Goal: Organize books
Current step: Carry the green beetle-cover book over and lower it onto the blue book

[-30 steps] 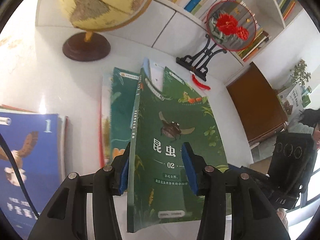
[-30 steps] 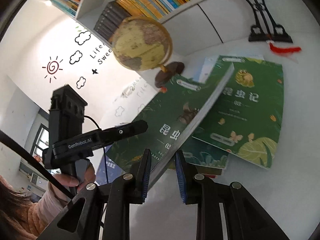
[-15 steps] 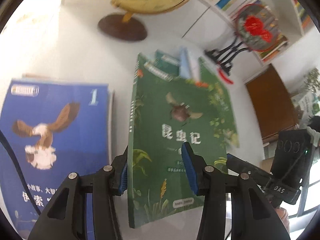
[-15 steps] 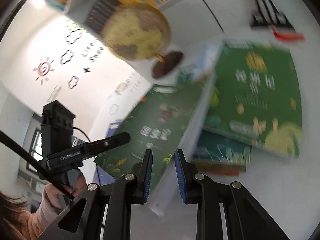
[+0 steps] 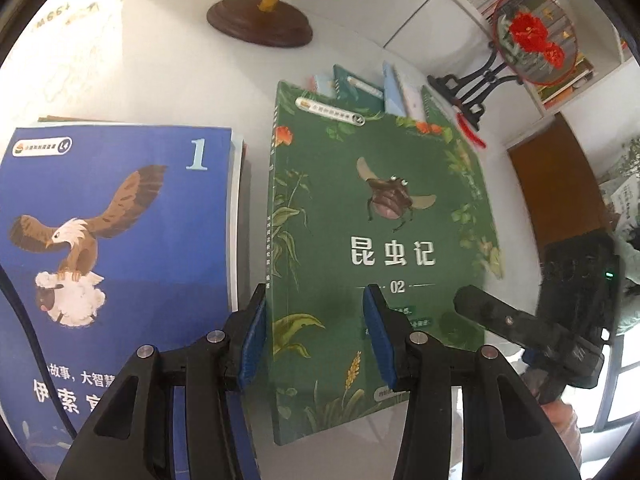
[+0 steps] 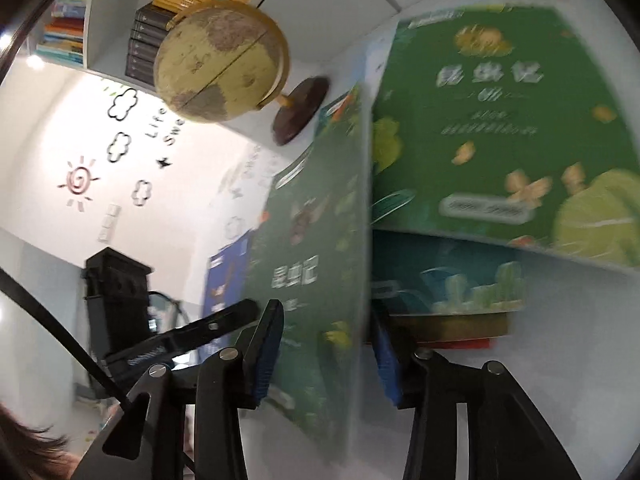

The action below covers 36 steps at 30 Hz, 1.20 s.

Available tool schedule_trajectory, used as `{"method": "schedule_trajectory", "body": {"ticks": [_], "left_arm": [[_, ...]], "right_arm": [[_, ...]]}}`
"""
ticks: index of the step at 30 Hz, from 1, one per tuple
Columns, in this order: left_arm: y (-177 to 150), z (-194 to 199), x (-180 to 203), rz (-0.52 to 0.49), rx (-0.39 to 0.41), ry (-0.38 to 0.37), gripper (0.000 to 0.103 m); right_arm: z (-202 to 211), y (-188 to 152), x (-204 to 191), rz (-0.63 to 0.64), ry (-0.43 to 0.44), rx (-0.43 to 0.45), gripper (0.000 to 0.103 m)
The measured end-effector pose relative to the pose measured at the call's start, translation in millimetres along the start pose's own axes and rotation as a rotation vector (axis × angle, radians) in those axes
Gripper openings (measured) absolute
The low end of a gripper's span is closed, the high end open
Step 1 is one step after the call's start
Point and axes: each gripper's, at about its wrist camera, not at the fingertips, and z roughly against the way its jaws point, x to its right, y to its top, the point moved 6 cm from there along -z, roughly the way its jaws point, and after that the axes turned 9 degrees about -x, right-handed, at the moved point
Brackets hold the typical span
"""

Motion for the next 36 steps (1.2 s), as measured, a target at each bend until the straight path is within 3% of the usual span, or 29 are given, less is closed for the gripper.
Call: {"method": "schedule_trajectory", "body": {"ticks": [1,3,6,8,11,15,23,26,31,36], "left_arm": [[0,0,0,-0.001,0.0,0.001,0.043],[0,2,0,0.022,0.003,-0.044,0.043],[0,14,-4,0.09,0.055,-0.154,0.043],[1,24,-5,0.097,0.089,-0.182,0.043],[-1,34,-2,0.081,0.084,-0.153,0.043],[-5,58,-6,0.084,0.126,-0.128,0.043],[-9,121,-46,0.113,0.235,-0.029,0.043],[-18,141,-71,0.127,0.256,0.02,0.043],[-33,147,-101,0.182,0.249,0.054,0.043],[-46,139,-119,0.217,0.233,0.08,0.043]], "right_arm": [[-1,-1,-6,0.023,0.005,-0.002,0.038],[7,-2,-33,0.181,-0.049,0.079,0.025],[20,0,-56,0.265,-0.092,0.134,0.017],[26,2,-63,0.275,-0.094,0.14,0.017],[30,5,-77,0.325,-0.141,0.122,0.017],[26,5,-101,0.379,-0.14,0.117,0.017],[-2,-8,-155,0.502,-0.162,0.076,0.017],[-20,-13,-174,0.521,-0.119,0.057,0.018],[-61,-22,-191,0.544,-0.11,-0.017,0.018],[-91,-30,-185,0.49,-0.092,-0.089,0.018]]}}
